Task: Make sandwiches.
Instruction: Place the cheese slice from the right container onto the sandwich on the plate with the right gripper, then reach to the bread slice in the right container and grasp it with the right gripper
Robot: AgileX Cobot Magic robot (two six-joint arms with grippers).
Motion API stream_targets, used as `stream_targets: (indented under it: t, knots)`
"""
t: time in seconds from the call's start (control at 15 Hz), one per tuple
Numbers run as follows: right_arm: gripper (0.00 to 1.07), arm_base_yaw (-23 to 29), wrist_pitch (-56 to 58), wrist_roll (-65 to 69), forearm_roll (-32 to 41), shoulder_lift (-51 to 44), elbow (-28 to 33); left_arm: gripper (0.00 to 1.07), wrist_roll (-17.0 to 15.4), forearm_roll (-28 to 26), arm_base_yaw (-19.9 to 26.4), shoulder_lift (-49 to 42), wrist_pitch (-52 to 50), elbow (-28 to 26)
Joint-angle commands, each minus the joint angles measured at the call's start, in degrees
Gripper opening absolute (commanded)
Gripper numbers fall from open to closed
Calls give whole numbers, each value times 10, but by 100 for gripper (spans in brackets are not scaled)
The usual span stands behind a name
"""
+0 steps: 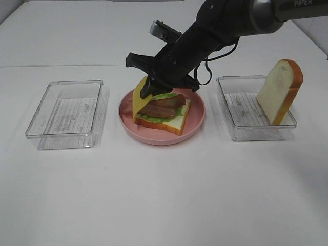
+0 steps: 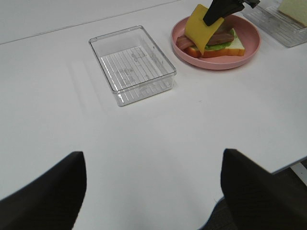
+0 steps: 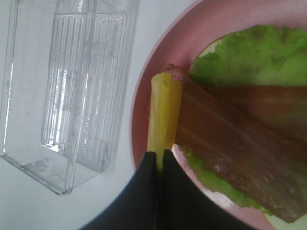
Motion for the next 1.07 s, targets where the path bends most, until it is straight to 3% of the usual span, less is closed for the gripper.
stream_targets:
  t: [0.07, 0.27, 0.33, 0.47, 0.6, 0.73, 1.07]
  knots:
    - [0, -1, -9, 58, -68, -5, -5, 74, 0, -1, -1, -12, -6, 3]
    - [2, -1, -5, 149, -170, -5, -5, 74, 0, -1, -1, -12, -6, 3]
    - [8, -1, -5, 168, -194, -5, -5, 74, 0, -1, -1, -12, -6, 3]
    - [31, -1, -5, 171, -201, -5, -5, 74, 0, -1, -1, -12, -6, 3]
    - [61, -1, -5, 171, -199, -6, -5, 74, 0, -1, -1, -12, -6, 3]
    - [77, -1, 5, 171, -209, -18, -5, 74, 0, -1, -1, -12, -6, 3]
    - [77, -1, 57, 172, -339, -111, -5, 74, 0, -1, -1, -12, -6, 3]
